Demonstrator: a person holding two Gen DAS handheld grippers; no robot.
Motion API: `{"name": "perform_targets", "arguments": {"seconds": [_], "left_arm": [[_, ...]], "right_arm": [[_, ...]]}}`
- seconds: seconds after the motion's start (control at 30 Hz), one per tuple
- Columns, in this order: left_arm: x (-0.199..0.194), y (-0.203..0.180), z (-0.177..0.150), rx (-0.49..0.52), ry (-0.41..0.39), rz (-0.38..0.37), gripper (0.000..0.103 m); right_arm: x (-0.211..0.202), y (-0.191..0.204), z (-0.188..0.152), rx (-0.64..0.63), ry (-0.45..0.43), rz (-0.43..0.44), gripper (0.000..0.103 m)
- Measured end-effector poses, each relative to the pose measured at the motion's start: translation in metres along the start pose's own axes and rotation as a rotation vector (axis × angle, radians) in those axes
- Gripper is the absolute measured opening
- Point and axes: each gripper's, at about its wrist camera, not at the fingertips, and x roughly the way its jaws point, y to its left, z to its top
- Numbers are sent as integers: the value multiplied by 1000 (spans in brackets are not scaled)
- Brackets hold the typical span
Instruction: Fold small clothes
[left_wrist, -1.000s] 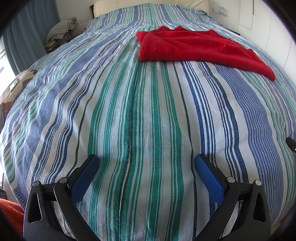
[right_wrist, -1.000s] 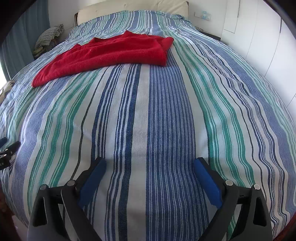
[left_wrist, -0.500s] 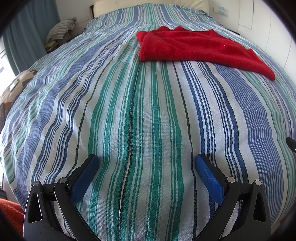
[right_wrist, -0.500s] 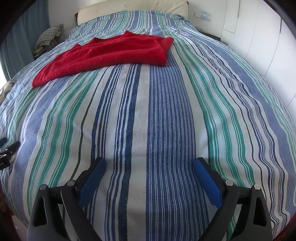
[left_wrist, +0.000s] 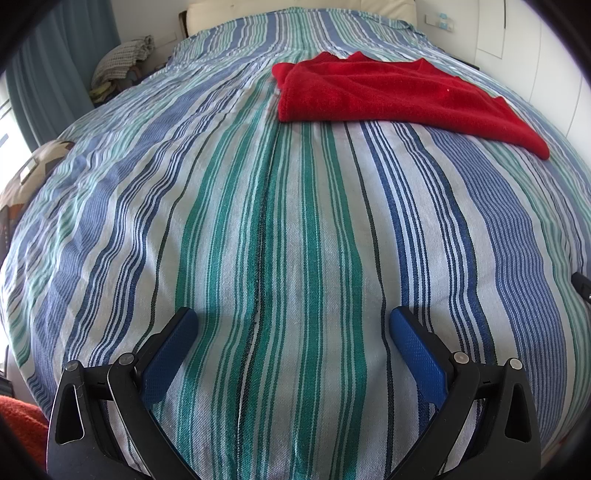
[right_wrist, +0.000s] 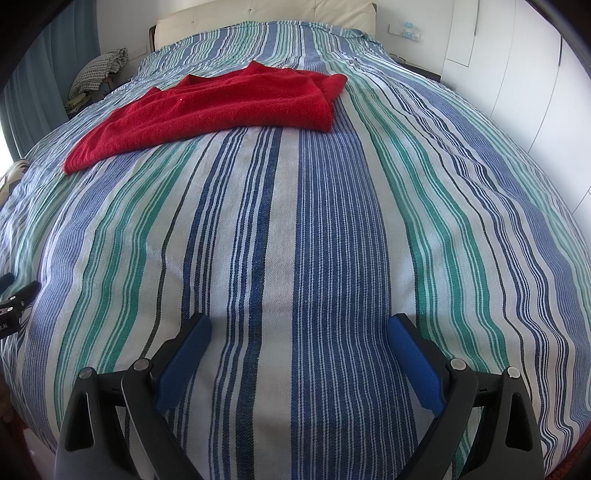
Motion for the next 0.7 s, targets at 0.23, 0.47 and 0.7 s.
{"name": "perform_targets", "arguments": {"seconds": [0.23, 0.47, 0.7], "left_arm": [[-7, 5, 2, -35, 14, -27, 102], [-39, 28, 18, -172, -74, -200, 102], [-27, 34, 27, -188, -71, -194, 102]], "right_arm": [[-3, -6, 13, 37, 67, 39, 96], [-6, -68, 122, 265, -15, 239, 95], [78, -87, 220, 396, 27, 329, 88]]}}
